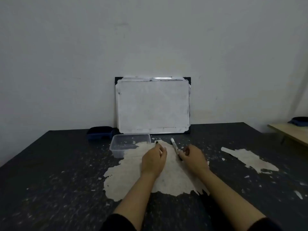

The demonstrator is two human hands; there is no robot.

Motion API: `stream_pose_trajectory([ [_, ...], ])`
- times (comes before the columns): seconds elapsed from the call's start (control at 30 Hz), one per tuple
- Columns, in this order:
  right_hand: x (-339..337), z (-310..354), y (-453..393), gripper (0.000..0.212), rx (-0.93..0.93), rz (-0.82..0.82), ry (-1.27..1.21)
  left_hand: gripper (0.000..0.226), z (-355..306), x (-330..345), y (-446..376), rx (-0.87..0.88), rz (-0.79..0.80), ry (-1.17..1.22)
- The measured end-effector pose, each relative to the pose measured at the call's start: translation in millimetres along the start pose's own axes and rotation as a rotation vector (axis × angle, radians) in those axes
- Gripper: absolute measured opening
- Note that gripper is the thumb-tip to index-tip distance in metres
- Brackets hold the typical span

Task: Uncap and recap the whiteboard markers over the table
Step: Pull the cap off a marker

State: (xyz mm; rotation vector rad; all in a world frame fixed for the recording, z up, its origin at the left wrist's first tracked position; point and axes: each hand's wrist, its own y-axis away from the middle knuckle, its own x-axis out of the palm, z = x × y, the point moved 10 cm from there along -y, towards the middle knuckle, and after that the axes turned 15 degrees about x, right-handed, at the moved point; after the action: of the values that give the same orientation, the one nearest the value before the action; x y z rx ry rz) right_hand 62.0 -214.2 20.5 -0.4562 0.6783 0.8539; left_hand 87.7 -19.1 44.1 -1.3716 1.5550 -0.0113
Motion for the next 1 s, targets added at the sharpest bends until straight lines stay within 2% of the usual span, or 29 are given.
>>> stream_pose_trajectory([
  [0.37,16.0,3.4,-8.4,0.036,0.034,-0.136,-0.013,0.026,4.6,7.4,-1.7,0.021,-0.039,-0.050],
  [0.6,14.4,3.5,-5.4,0.024,0.005,-0.180,-0.011,0.030,9.3,8.2,1.0,0.019,-0.068,-0.035],
  [0.7,11.4,0.1,-3.6,0.017,0.020,-0.171,-0.078,0.034,16.3,10.7,3.2,0.008,-0.078,0.003],
  [0.77,6.1,-3.9,-0.1,0.016,0.052,-0.152,-0.215,0.037,24.7,13.7,4.1,-0.013,-0.091,0.098],
  [0.83,1.9,-6.5,3.6,0.016,0.094,-0.080,-0.433,0.037,32.8,14.5,3.6,-0.065,-0.130,0.270],
  [0.9,5.1,0.6,9.1,0.020,0.110,0.080,-0.633,0.035,37.3,13.3,3.7,-0.130,-0.176,0.442],
  [1.0,15.6,23.6,22.2,0.021,0.042,0.314,-0.720,0.037,37.7,12.4,4.4,-0.191,-0.216,0.614],
])
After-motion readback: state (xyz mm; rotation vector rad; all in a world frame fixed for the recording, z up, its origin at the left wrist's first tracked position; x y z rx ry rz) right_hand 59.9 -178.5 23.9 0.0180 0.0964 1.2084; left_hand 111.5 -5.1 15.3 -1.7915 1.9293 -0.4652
